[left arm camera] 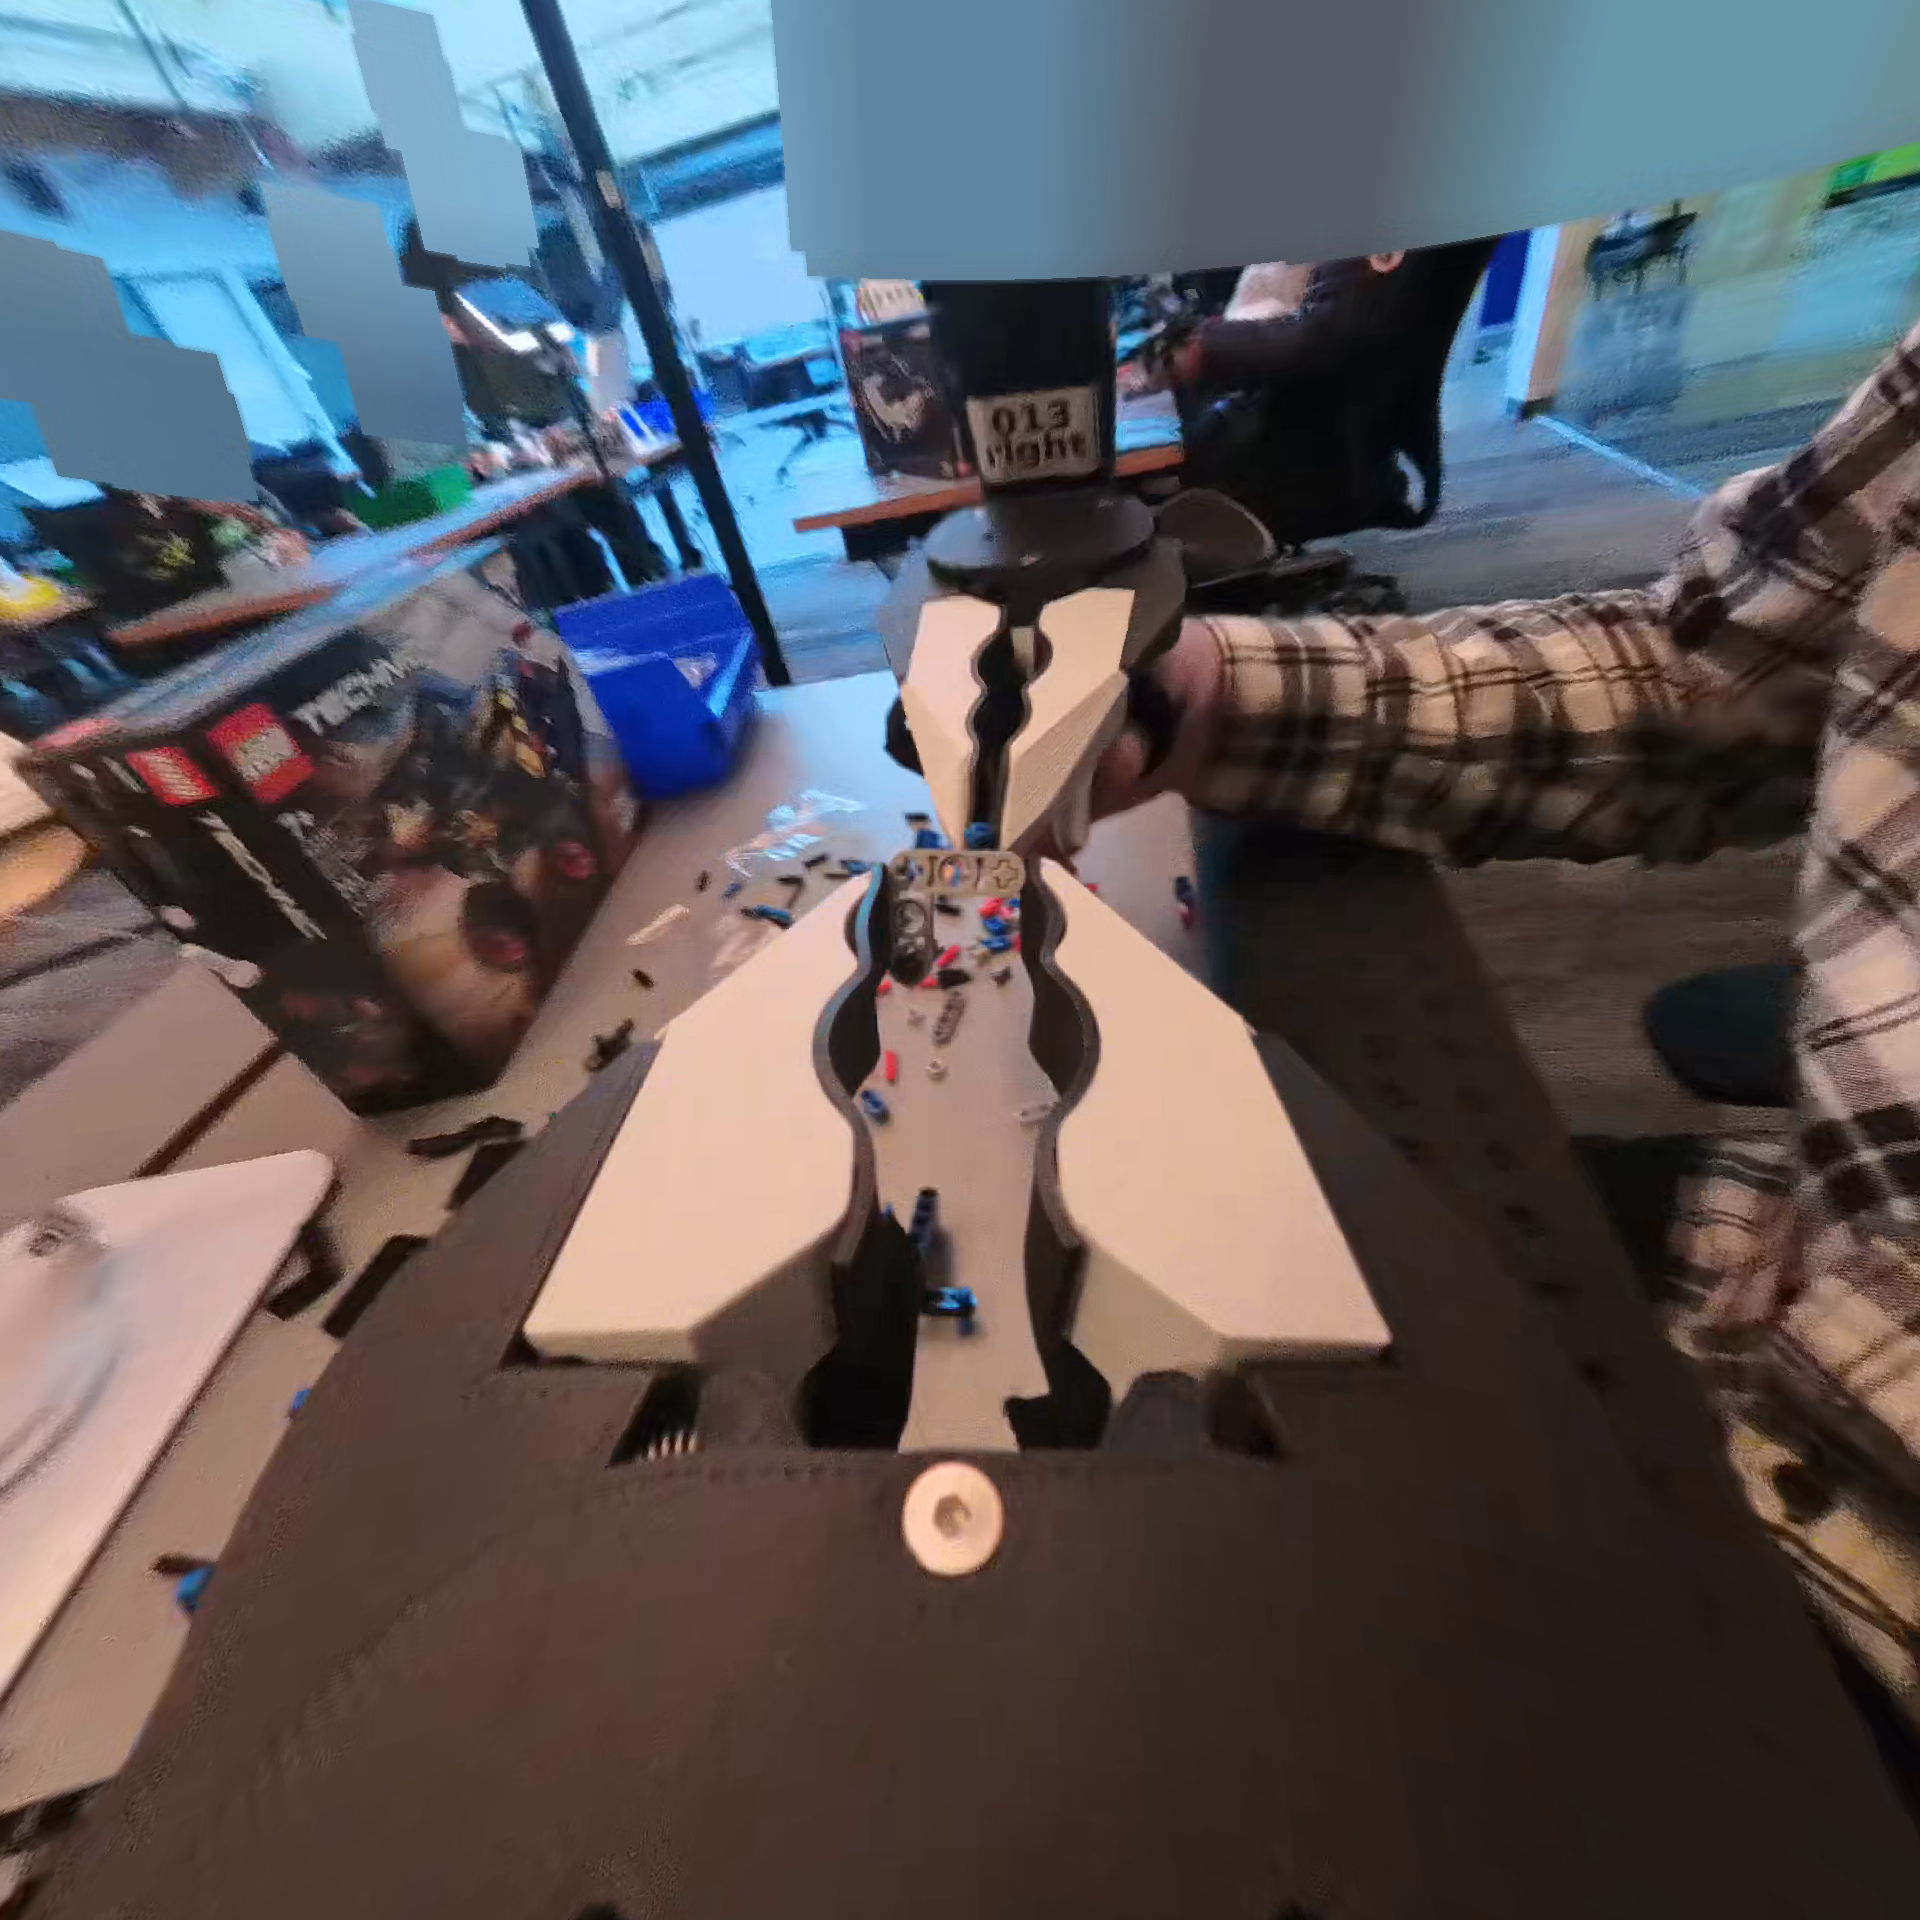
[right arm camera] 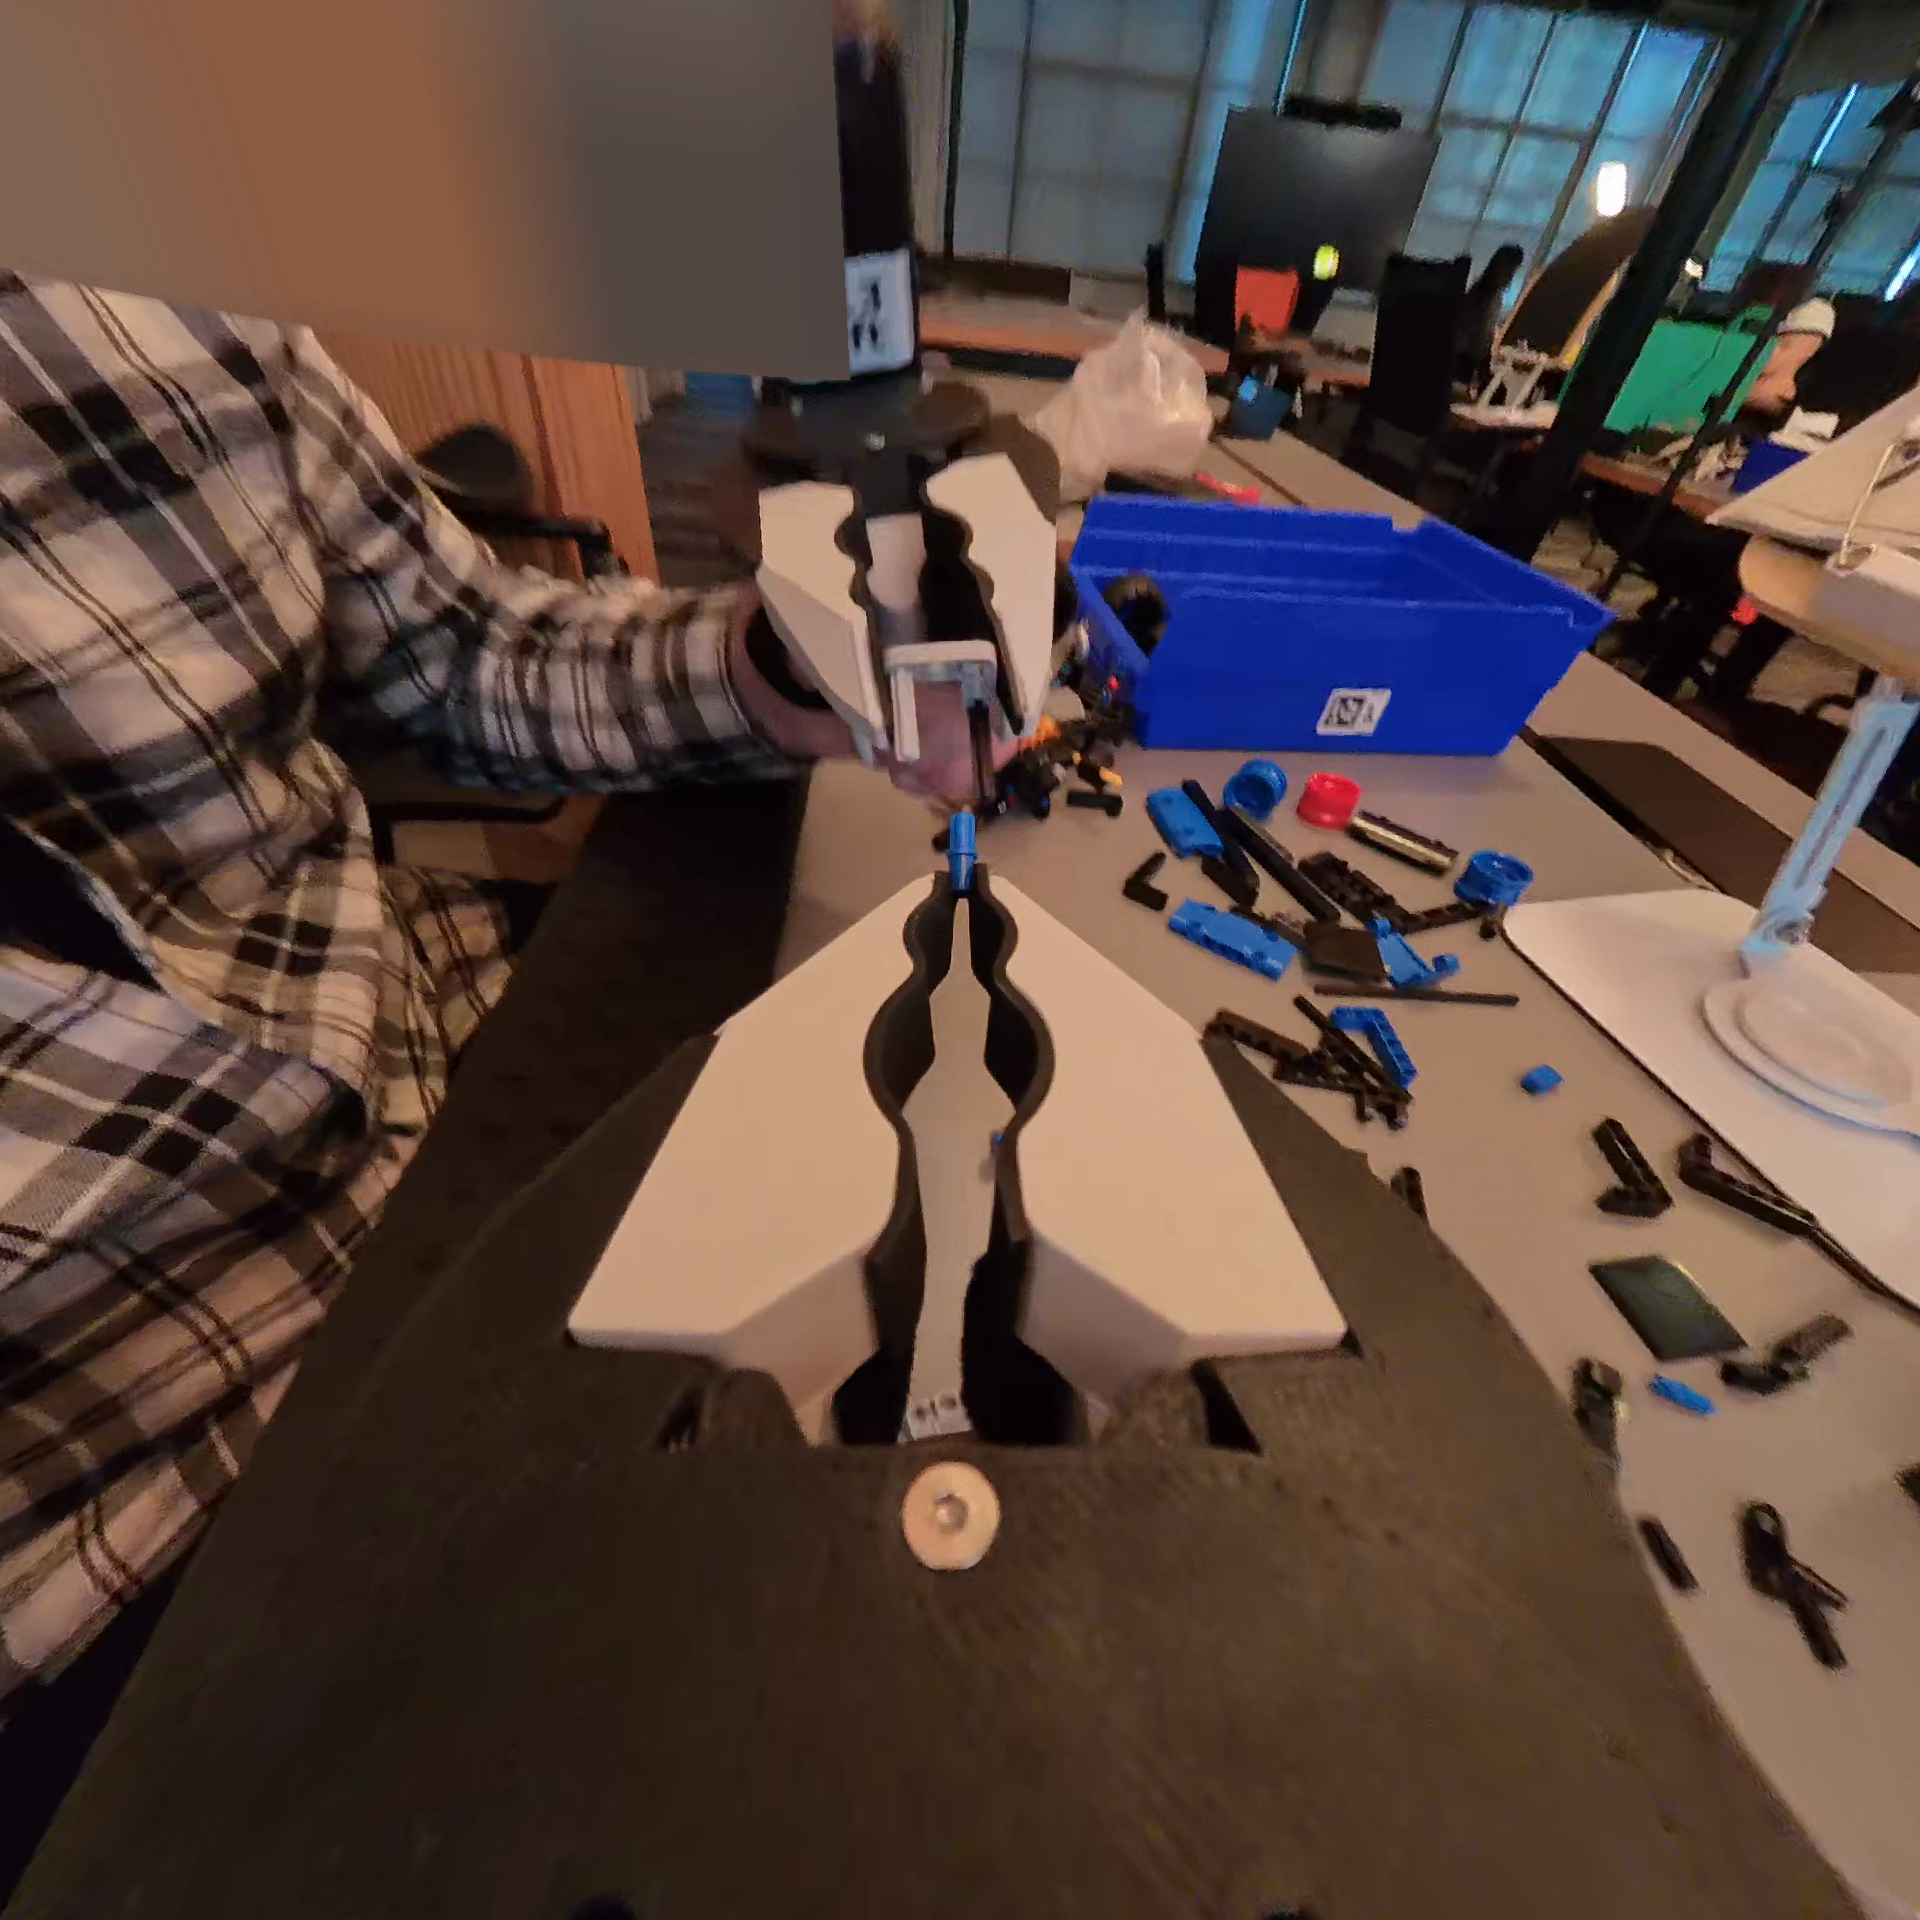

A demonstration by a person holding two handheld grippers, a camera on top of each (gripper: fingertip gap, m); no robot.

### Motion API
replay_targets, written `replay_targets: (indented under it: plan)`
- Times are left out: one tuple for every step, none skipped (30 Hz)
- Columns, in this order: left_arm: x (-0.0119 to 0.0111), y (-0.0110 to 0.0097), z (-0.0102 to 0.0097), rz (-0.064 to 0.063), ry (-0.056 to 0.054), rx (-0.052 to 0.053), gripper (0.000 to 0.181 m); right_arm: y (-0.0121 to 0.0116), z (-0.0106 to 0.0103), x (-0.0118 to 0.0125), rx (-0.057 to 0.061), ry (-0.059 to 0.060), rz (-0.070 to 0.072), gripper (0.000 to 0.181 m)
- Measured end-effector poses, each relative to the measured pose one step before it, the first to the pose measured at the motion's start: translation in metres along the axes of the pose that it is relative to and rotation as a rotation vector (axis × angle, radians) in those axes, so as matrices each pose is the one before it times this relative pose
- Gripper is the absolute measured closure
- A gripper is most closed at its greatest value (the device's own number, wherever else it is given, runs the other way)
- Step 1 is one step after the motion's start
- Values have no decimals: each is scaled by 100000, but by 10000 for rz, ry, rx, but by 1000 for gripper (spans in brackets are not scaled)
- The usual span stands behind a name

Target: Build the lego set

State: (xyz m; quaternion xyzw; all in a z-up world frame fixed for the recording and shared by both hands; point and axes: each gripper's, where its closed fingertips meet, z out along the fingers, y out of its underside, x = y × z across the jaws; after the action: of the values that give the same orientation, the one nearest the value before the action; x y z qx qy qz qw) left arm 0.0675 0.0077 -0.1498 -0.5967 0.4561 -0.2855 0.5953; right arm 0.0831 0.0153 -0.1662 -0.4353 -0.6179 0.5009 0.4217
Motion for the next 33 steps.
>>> replay_targets:
  plan:
    - [295, 581, 8, -206, 322, -515, 158, 392, -89, -7, -373, 79, -96, 180]
    - [-135, 1126, 268, 202, -134, -687, 158, 610, -92, 166, -312, 107, 73, 180]
    - [47, 1301, 529, 225, -85, -712, 158, 651, -112, 209, -233, 135, 112, 180]
    - [736, 1203, 765, -125, 378, -631, 158, 779, -67, 132, -343, 153, 37, 180]
    - [818, 1231, 912, -155, 428, -635, 157, 650, -11, -39, -339, 101, -8, 180]
    - [316, 1303, 967, 77, 58, -677, 157, 409, 12, -188, -228, 31, -10, 180]
    - [462, 1171, 987, 144, 121, -668, 157, 513, 45, -190, -297, 31, -34, 180]
    - [761, 912, 968, 110, 324, -589, 157, 765, 42, -94, -413, 80, -36, 180]
    - [298, 950, 897, 153, 69, -636, 157, 792, 21, -54, -358, 57, 31, 179]
    - [-42, 726, 771, 195, -113, -473, 157, 640, 10, -68, -213, 9, 90, 179]
    - [471, 430, 645, 8, 273, -297, 157, 407, -19, -137, -75, -40, 66, 179]
    - [371, 296, 503, -16, 205, -252, 157, 232, -22, -183, -26, -56, 32, 180]
    - [-85, 288, 324, 138, -109, -227, 157, 208, 18, -152, -79, -23, -11, 180]
    - [20, 195, 249, 91, 3, -129, 156, 289, 71, -66, -150, 20, -38, 180]
    - [315, 20, 193, -118, 258, 26, 156, 324, 115, -28, -185, 26, -34, 180]
    - [119, -82, 88, -195, 152, 102, 155, 336, 159, -13, -189, 21, -33, 180]
    - [-79, 61, 31, -86, 7, 18, 152, 283, 182, -27, -164, 10, -32, 180]
    - [-117, 62, -20, -19, -37, 15, 147, 185, 190, -59, -108, -20, -34, 180]
    - [-160, -144, -140, -79, -60, 144, 140, 89, 147, -40, -67, -10, -14, 180]
    - [-35, -312, -276, -142, 39, 249, 138, 74, 116, -4, -84, 16, -37, 180]
    - [41, -303, -306, -122, 91, 234, 137, 51, 81, -32, -82, 8, -71, 180]
    - [-184, -301, -308, -48, -80, 204, 137, -9, 64, -86, -47, -18, -51, 180]
    - [-381, -410, -352, 63, -245, 233, 140, -54, 24, -97, -19, -36, -19, 180]
    - [-395, -579, -368, 67, -266, 272, 141, -106, 21, -128, 6, -64, 27, 180]
    - [-299, -783, -350, 151, -263, 346, 143, -123, 48, -202, 15, -146, 107, 180]
    - [-128, -854, -296, 323, -236, 370, 145, -153, 49, -249, 39, -214, 181, 180]
    - [146, -616, -163, 454, -120, 221, 150, -157, 53, -176, 65, -201, 221, 180]
    - [-223, -320, -87, 457, -377, 37, 152, -145, 8, -64, 90, -157, 237, 180]
    - [-269, -222, -73, 417, -379, -5, 155, -63, -7, -103, 63, -182, 235, 180]
    - [42, -335, -92, 347, -176, 105, 160, 51, 39, -68, -18, -136, 190, 180]
    - [92, -401, -105, 300, -127, 159, 167, 72, 55, -28, -35, -62, 132, 180]
    - [17, -168, -50, 270, -148, 27, 173, -55, 39, -48, 32, -64, 125, 179]
    - [171, 20, 33, 178, -2, -88, 178, -79, -13, 17, 53, -19, 113, 180]
